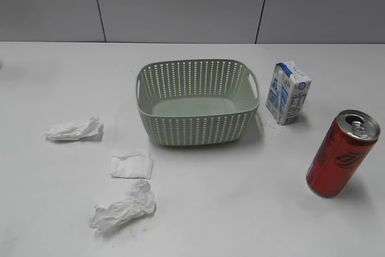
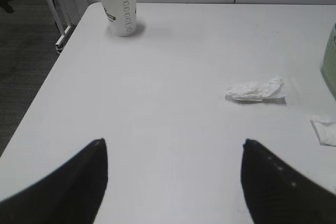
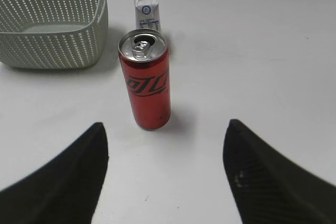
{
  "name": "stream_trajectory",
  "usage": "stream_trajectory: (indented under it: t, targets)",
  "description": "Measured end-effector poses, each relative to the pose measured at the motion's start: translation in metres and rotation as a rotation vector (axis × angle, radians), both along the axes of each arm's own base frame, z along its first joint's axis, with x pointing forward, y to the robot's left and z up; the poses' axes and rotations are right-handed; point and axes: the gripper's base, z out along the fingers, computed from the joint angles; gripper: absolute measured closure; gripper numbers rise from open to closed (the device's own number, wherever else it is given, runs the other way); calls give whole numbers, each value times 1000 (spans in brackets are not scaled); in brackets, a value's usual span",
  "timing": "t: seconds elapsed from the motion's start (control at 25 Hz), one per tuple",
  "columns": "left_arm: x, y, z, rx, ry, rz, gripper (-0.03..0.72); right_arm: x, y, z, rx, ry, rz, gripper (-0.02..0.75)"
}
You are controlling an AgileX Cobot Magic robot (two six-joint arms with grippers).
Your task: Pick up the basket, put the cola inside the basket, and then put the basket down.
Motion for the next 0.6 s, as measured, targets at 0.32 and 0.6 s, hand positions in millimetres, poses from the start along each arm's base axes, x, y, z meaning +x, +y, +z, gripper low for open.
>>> stream_trajectory:
  t: [0.32,0.6]
  targets:
    - [0,0,0,0,0,0,97,0,0,0,0,0,0,218]
    - [0,0,0,0,0,0,99,0,0,0,0,0,0,218]
